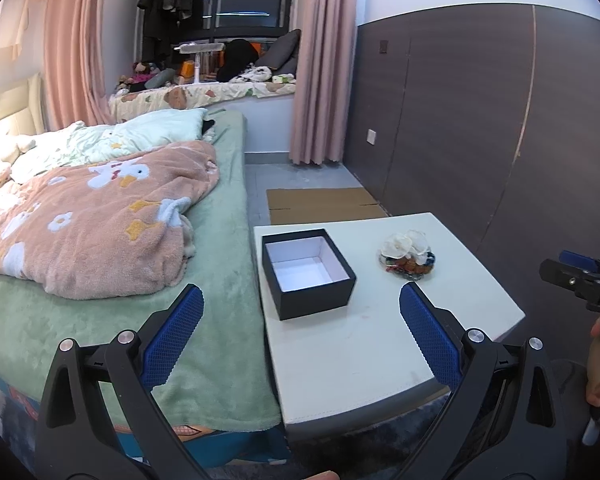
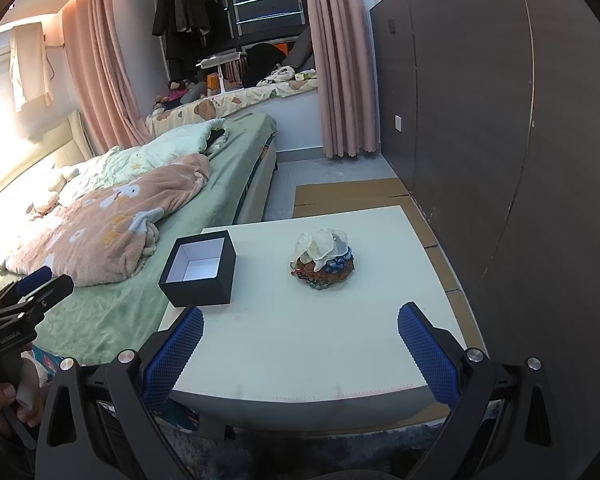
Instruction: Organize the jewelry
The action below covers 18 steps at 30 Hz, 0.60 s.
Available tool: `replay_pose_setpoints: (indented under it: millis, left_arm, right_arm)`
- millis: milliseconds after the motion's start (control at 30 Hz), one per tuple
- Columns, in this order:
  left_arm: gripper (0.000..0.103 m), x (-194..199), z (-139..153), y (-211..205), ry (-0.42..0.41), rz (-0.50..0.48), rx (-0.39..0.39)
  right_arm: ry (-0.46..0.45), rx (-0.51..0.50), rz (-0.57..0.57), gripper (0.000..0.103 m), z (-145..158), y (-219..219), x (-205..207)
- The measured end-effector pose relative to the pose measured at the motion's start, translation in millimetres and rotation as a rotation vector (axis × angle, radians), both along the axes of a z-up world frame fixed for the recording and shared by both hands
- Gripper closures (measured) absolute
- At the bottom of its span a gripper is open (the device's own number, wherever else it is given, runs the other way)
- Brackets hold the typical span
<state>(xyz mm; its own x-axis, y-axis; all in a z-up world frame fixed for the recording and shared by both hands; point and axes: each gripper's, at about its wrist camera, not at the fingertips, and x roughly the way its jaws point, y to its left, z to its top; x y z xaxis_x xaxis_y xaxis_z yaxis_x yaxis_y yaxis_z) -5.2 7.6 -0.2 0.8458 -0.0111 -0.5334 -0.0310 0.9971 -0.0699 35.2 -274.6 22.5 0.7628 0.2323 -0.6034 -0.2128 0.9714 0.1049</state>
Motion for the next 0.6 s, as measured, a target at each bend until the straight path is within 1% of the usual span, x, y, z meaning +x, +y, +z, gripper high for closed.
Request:
replay_pose_setpoints:
  millis: [133, 200, 267, 300, 400, 600]
  left_arm:
    - [0.005, 2, 0, 1, 0.008, -0.020, -0.010]
    - [0.005, 2, 1, 0, 0.008, -0.022, 0.002]
    - [0.005, -1, 5, -2, -0.019, -0.030, 0.021]
    - [0.005, -1, 8, -3, -0.030, -0.039, 0.016]
    - [0.005, 5, 19, -6, -0.044, -0.061, 0.005]
    - [0.005, 28, 35, -20, -0.045, -0.109, -0.015]
  right_arm:
    - [0.016, 0.042, -0.005, 0.008, -1, -11, 5]
    - [0.023, 0.058, -0.009, 0.008, 0, -16, 6]
    - [0.031, 0.093, -0.008, 0.008, 1, -23, 8]
    - [0.030, 0.106, -0.011, 0.008, 2, -25, 9]
    - [0.006, 0.109, -0.024, 0.008, 10, -29, 12]
    - [-0.002, 0.180, -0.064, 0.008, 31, -46, 36]
